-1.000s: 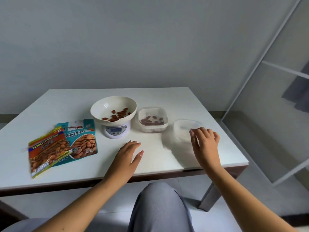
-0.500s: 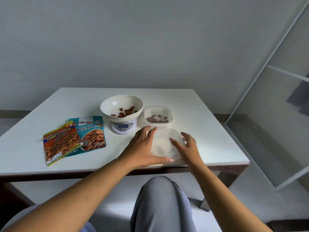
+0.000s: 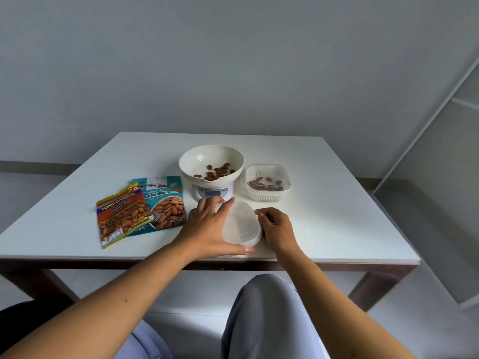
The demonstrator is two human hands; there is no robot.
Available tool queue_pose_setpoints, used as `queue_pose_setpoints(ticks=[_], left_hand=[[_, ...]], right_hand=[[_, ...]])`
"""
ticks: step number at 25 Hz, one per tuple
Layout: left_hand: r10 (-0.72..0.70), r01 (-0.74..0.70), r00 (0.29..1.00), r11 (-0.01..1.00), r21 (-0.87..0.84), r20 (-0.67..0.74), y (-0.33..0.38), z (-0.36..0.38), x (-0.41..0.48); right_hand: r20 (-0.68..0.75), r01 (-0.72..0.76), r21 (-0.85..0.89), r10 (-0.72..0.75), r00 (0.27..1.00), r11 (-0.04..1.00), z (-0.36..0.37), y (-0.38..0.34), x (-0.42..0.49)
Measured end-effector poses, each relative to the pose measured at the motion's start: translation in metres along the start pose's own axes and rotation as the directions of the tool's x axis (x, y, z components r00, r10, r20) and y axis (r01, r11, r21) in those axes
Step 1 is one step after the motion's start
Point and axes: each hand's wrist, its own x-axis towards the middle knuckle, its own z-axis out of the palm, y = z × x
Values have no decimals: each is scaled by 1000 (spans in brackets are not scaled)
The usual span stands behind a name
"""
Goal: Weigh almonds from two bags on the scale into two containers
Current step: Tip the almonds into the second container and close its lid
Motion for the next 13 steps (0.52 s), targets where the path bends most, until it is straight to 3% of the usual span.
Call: queue_pose_setpoints(ticks=[9,13], left_hand=[[-41,32,990,997,-67,-136,-29,1,-19],[-183,26,950,852,-522,-252,-50,-12,-16]], right_hand=[[-5,153,-41,-153,988,987,31,-3,-6],[-61,140,-36,-142,988,990,32,0,-5]])
